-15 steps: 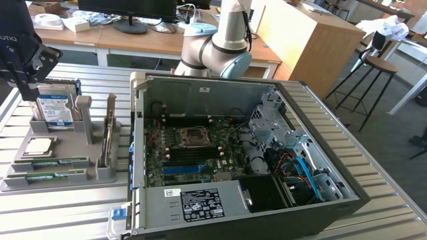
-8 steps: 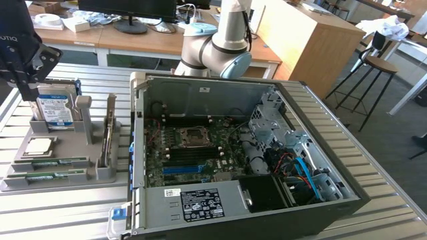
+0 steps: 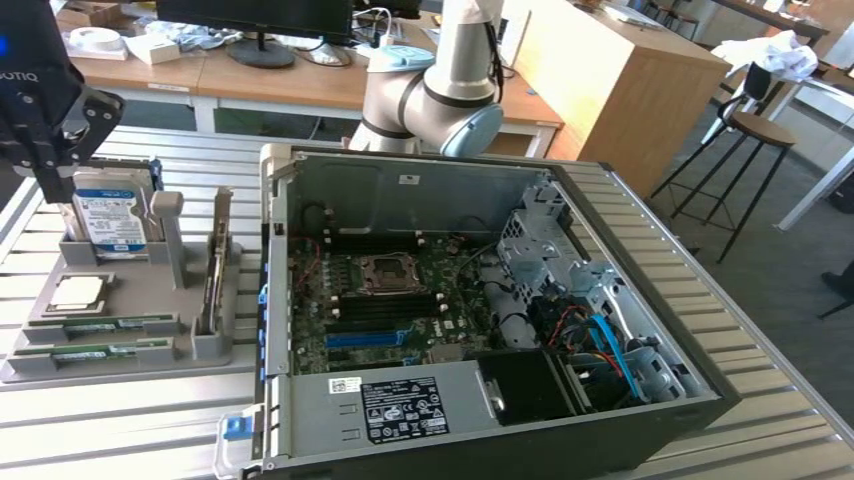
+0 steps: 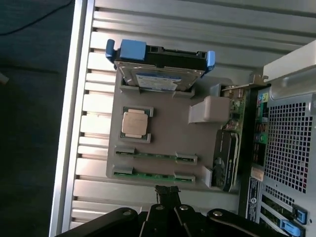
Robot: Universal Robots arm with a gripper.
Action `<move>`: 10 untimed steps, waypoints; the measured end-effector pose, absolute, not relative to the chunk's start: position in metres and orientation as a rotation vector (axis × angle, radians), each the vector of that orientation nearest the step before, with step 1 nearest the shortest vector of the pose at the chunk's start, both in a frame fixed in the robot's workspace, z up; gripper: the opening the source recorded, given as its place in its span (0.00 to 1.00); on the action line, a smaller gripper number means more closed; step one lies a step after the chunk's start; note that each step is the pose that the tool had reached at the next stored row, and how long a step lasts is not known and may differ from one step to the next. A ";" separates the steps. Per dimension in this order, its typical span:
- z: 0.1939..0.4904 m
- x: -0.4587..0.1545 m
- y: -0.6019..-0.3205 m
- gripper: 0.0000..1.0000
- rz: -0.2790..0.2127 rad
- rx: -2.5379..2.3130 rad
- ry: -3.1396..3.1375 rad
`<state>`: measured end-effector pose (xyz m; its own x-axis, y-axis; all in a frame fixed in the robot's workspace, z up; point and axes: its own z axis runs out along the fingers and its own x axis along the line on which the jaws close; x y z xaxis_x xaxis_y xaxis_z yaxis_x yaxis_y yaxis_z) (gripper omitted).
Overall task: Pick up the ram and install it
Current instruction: 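Pick up the ram and move it above insertion slot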
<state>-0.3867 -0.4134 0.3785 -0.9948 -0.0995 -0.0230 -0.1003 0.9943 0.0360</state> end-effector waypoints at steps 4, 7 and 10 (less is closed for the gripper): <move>0.378 -0.387 -0.413 0.10 0.054 -0.270 3.110; 0.378 -0.387 -0.413 0.10 0.052 -0.354 3.102; 0.378 -0.387 -0.413 0.10 0.052 -0.439 3.093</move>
<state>-0.3867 -0.4134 0.3783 -0.9604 -0.2779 -0.0220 -0.2785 0.9600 0.0302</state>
